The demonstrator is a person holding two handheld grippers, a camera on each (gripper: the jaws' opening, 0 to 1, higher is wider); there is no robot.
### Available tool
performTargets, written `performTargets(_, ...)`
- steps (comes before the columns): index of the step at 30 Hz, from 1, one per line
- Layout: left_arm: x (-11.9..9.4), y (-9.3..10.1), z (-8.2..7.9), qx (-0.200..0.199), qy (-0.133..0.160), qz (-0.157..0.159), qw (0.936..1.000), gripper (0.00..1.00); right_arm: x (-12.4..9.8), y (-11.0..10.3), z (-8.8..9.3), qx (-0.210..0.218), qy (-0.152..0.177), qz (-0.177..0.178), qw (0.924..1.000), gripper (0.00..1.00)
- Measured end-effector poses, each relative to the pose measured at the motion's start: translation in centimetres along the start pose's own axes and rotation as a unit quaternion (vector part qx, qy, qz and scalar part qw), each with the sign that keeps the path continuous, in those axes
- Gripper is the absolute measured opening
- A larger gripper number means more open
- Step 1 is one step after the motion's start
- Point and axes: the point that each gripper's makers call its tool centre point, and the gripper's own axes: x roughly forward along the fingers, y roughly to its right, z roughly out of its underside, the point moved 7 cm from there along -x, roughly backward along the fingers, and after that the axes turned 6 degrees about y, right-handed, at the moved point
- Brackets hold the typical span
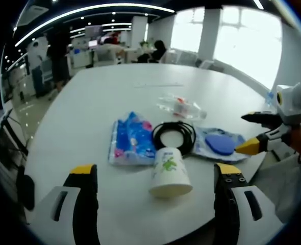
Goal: Arrange the tabletop items into an orderly group along one side of the table until the central work area is clear of visible clutter.
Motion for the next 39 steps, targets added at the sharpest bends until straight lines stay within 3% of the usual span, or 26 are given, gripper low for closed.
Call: performTargets(39, 0.01, -0.11, 0.17, -0.002, -0.007, 0.001, 1.0000, 0.89, -0.04, -0.36, -0.38, 0.003, 0.013, -0.007, 0.9999, 0.96)
